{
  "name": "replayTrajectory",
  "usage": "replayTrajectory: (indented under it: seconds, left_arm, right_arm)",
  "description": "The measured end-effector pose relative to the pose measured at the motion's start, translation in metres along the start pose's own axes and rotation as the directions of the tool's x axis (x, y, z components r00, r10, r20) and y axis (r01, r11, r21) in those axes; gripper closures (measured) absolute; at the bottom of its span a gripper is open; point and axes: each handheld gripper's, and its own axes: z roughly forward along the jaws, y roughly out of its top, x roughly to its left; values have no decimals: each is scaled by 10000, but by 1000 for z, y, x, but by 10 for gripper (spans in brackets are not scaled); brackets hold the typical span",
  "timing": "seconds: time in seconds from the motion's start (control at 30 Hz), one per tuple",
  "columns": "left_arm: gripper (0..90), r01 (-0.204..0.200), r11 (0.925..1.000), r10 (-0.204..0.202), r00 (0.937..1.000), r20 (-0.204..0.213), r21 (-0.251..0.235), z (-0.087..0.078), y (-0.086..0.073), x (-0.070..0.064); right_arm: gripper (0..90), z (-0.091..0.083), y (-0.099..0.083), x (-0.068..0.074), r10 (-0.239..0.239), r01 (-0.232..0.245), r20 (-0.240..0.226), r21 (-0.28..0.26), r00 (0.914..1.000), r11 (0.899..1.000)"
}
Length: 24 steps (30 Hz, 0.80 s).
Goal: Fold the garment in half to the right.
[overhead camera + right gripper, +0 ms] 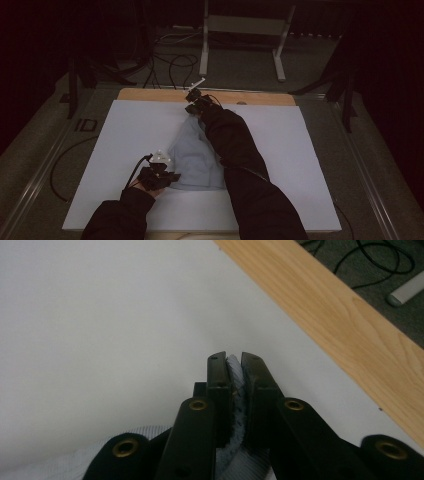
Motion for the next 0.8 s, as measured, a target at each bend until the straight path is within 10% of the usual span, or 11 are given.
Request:
replayTrajectory:
  seconds: [0.8]
  left_arm:
    - [869, -1071, 9940, 1075, 9940, 183, -212, -9, 37, -31]
  right_arm:
    - [848, -65, -5, -15, -37, 49, 156, -762, 9999, 9971]
